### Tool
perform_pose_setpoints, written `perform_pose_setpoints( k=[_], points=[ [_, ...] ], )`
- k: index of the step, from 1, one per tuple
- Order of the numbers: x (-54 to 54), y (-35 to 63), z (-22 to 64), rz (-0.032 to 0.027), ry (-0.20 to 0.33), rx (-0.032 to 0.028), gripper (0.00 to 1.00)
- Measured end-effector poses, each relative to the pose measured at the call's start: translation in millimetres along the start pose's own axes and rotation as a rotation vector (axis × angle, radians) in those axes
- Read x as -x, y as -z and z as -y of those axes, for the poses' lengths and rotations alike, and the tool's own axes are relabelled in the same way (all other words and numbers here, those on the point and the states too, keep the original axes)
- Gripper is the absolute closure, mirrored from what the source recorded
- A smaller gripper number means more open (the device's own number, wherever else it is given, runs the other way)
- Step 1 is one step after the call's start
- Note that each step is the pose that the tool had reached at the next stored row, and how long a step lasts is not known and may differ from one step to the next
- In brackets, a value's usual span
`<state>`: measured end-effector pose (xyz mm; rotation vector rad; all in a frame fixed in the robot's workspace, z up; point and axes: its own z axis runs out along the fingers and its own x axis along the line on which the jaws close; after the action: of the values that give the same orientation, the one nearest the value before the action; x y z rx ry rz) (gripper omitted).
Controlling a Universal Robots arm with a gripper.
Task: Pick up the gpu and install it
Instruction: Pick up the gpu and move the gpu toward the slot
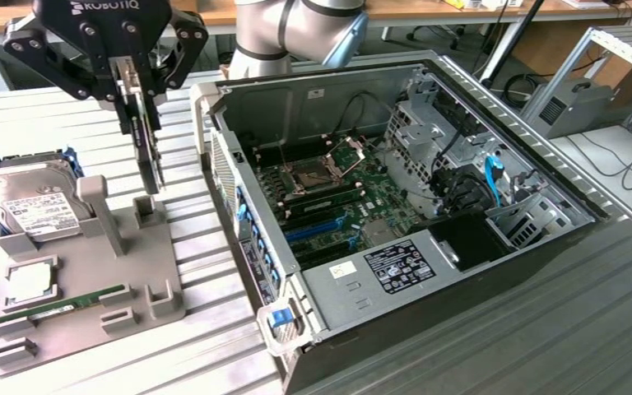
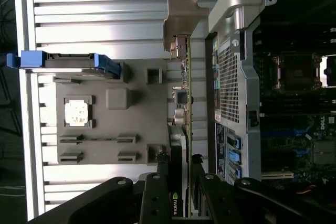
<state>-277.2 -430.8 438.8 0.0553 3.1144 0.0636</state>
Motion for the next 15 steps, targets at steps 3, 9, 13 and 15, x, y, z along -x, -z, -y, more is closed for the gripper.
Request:
perform_pose_setpoints(
  k=[3, 9, 13, 15],
  points=[
    [7.9, -0.2, -0.3, 0.0000, 0.000, 0.0000, 0.73],
    [21.6, -0.6, -0.8, 0.0000, 0.000, 0.0000, 0.73],
    [30.1, -0.8, -1.1, 0.0000, 0.000, 0.0000, 0.73],
    [35.3, -0.9, -1.2, 0.0000, 0.000, 0.0001, 0.73]
  ],
)
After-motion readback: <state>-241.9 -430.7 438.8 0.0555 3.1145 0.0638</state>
